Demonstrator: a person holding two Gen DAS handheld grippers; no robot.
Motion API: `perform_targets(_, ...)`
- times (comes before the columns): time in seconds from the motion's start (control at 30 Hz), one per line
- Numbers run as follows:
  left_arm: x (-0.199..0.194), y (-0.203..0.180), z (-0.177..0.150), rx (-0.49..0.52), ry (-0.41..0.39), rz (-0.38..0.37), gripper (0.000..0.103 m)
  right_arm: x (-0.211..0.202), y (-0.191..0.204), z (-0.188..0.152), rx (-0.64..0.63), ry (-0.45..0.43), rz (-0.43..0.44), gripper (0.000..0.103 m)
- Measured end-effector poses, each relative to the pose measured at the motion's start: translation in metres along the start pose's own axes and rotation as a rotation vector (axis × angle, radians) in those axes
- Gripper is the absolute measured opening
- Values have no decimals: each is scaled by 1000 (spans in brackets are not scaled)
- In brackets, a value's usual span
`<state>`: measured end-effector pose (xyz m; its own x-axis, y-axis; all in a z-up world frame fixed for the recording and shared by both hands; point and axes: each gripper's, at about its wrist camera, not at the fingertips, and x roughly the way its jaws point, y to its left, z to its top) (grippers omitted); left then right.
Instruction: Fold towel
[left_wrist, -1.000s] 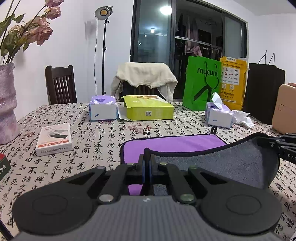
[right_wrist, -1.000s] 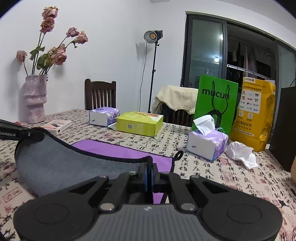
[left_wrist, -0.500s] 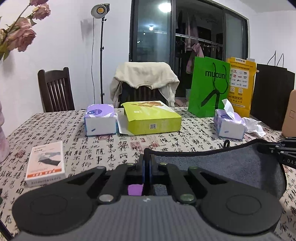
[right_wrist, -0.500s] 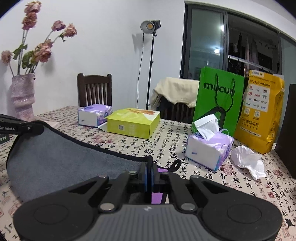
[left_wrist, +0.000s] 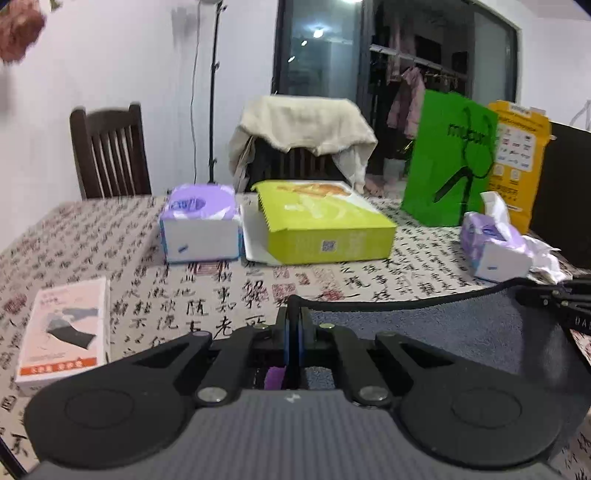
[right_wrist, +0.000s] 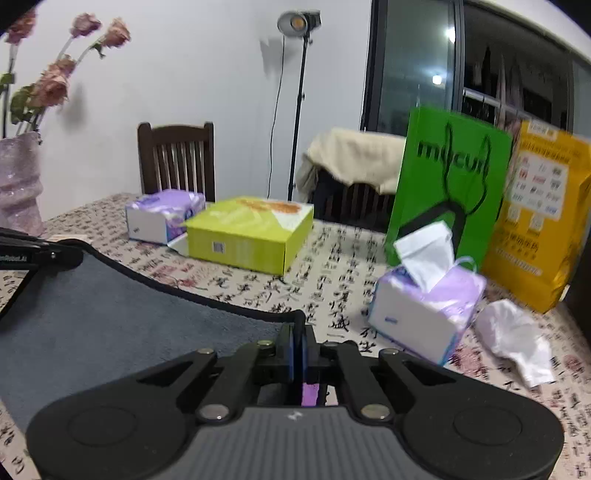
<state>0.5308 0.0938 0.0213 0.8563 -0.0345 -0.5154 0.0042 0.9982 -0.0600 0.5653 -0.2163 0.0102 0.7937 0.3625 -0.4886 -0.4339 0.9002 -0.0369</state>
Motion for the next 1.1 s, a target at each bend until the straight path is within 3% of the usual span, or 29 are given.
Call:
perform_targets(0.33, 37, 7, -7, -5, 79, 9, 5, 49, -7, -14, 28, 108, 4, 4)
perform_targets(0.53, 47, 5, -12, 20, 109, 36, 8, 52, -10, -17, 37, 115, -2, 8)
perform_targets(0.63, 42, 5, -11, 27, 102, 60, 23, 49, -12, -16, 43, 112, -22, 20)
perform_targets(0.7, 36, 5, -9, 28, 86, 76, 39, 45, -14, -15, 46, 109, -37, 23)
perform_targets(0.83, 18, 4, -8, 46, 68, 83, 42, 31, -18, -11, 57, 90, -41, 23)
perform_targets(0.9, 6, 2, -9, 59, 55, 87, 49, 20, -18, -9, 56, 80, -45, 24)
perform_targets(1.1, -38, 0, -14, 58, 15, 91, 56, -21, -9, -7, 26, 41, -33, 35)
